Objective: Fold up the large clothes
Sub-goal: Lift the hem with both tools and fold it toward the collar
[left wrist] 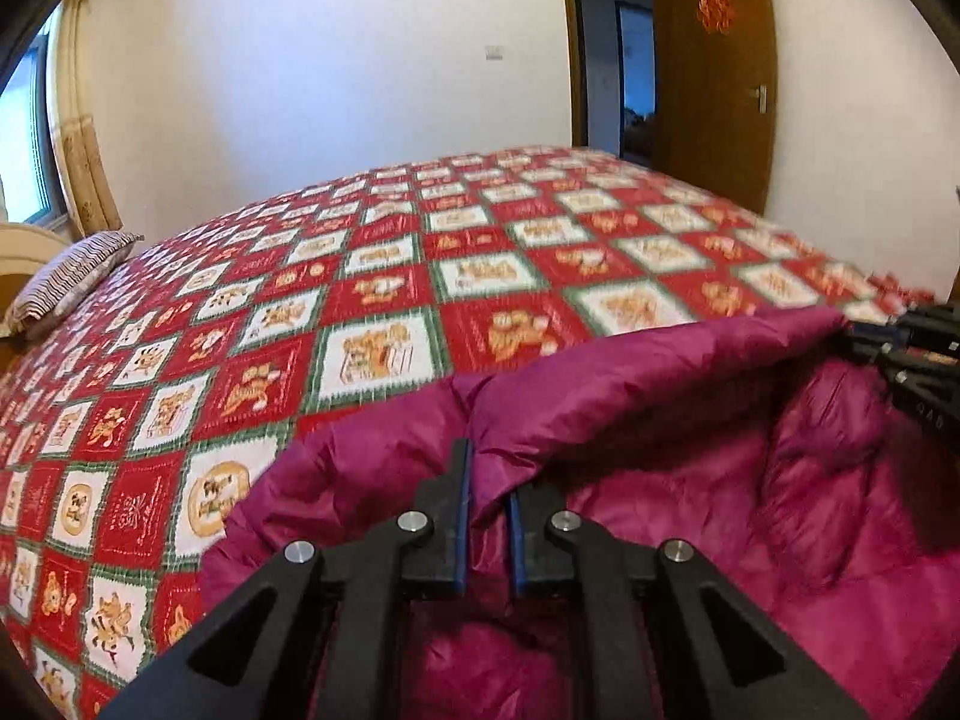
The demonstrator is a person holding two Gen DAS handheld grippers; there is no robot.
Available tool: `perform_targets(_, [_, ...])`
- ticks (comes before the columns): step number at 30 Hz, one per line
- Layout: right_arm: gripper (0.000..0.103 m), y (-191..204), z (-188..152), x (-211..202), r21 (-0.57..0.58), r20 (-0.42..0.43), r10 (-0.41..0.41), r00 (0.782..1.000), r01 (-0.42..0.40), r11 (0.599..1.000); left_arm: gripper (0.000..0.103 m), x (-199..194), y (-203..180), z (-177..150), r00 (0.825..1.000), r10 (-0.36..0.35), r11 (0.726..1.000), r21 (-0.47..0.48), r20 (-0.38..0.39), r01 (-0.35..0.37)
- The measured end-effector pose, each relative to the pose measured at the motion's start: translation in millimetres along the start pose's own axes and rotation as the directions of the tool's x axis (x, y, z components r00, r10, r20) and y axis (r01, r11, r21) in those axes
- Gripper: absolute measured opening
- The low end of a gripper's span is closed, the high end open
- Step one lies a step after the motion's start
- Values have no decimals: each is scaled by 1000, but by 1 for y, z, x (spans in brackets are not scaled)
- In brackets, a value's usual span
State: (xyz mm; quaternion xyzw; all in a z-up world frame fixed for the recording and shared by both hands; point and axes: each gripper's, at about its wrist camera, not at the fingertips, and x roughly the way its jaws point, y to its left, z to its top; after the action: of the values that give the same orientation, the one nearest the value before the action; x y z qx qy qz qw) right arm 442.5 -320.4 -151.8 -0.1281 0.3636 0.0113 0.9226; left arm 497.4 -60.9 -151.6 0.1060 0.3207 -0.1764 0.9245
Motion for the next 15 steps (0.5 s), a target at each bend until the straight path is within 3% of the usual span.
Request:
perform_targets(4, [8,6,-6,14,-57,-62,-15,998,12,998,10,22,4,1,997,-9,1000,-19,-83,8])
perform_targets(7, [8,11,-11,18,-103,-81,-32,996,24,994,13,20,8,4,996,-11,999,-51,-87,7])
perform_targets(9, [8,12,-13,21,-121,-97,-44,994,32,992,24,6,10,8,999,-4,997,-71,-53,0])
perform_targets(10, [8,12,-13,21,-123,-98,-45,994,32,992,37,-4,11,10,1000,-8,996,-89,-28,5])
perform_targets(11, [8,11,-14,21,-120,-100,-43,994,30,992,58,-14,11,12,1000,-12,995,-101,-2,12])
perform_targets(13, [8,8,-14,20,-112,-99,-38,994,26,993,84,-36,12,17,998,28,992,-126,61,-21])
perform_targets(15, [8,9,-13,17,-120,-96,-42,995,30,992,91,-52,13,27,990,50,987,-158,130,-29])
